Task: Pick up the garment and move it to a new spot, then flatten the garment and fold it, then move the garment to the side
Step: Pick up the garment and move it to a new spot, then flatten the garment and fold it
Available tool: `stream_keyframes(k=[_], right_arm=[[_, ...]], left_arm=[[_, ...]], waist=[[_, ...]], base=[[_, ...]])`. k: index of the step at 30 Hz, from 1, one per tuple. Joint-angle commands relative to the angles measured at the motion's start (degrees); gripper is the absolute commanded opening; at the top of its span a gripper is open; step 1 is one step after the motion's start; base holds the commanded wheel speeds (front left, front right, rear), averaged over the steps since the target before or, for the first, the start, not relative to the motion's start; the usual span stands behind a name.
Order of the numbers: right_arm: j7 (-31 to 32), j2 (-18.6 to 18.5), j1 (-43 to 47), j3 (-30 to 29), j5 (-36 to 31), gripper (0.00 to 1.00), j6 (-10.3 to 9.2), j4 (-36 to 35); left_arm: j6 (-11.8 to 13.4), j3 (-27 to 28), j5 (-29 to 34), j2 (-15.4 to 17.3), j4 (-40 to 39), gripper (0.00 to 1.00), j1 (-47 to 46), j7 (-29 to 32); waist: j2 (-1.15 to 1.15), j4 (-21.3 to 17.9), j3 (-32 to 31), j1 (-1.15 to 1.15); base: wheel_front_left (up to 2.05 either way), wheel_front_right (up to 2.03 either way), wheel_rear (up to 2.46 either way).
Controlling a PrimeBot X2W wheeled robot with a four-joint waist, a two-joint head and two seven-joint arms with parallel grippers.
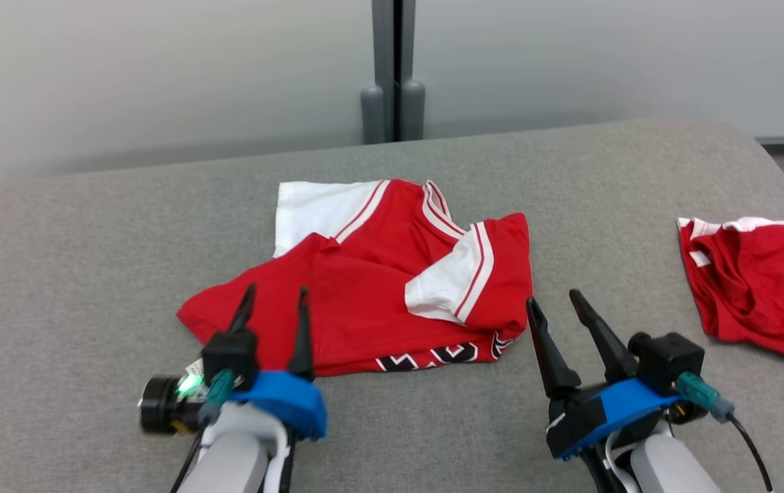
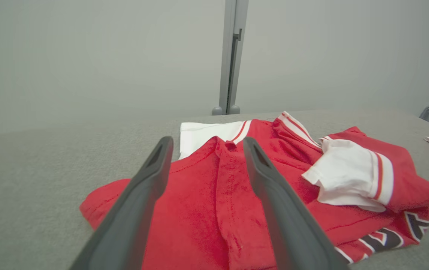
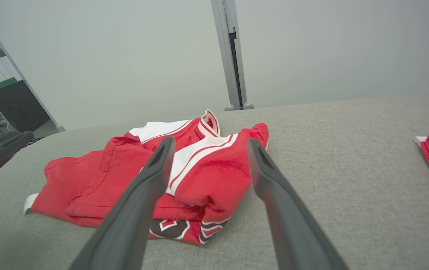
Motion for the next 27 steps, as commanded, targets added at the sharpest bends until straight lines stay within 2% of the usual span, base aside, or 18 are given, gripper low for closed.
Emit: stream_keyframes(k=[1,6,12,16,22,27], right_arm=[[0.0,-0.2,1.5,-0.1,-0.1,1.00,0.01,0.3],[0.0,-0.2,3.6,-0.4,-0.3,1.00,0.01,1.2],[0.0,-0.2,5.0,-0.5,-0.2,1.00,0.01,1.5],[0.0,-0.2,4.7,-0.3,-0.4,1.00,0.01,1.5],[0.0,-0.2,2.6,0.0,-0.6,1.00,0.01,0.9],[0.0,-0.2,1.2,-0.2,-1.0,1.00,0.01,0.6]], left_arm=[[0.3,2.5,0.8,0.3,-1.6,1.00,2.9,-0.2],[-0.4,10.6,3.3,-0.6,-5.9,1.00,12.6,-0.1],[-2.9,14.6,6.5,-1.9,-7.0,1.00,17.9,-0.2],[-5.3,15.0,7.6,-2.6,-6.0,1.00,17.2,-0.1],[-9.2,12.3,6.5,-3.1,-1.1,1.00,13.0,-0.2],[-9.7,9.1,2.2,-3.1,3.1,1.00,8.5,-0.2]], waist=[[0.01,0.4,-1.0,0.01],[0.01,1.8,-4.0,0.01],[0.01,2.5,-4.9,0.01],[0.01,2.2,-4.4,0.01],[0.01,0.2,-1.0,0.01],[0.01,-2.0,2.2,0.01]], base=[[0.00,0.00,0.00],[0.00,0.00,0.00],[0.00,0.00,0.00],[0.00,0.00,0.00],[0.00,0.00,0.00],[0.00,0.00,0.00]])
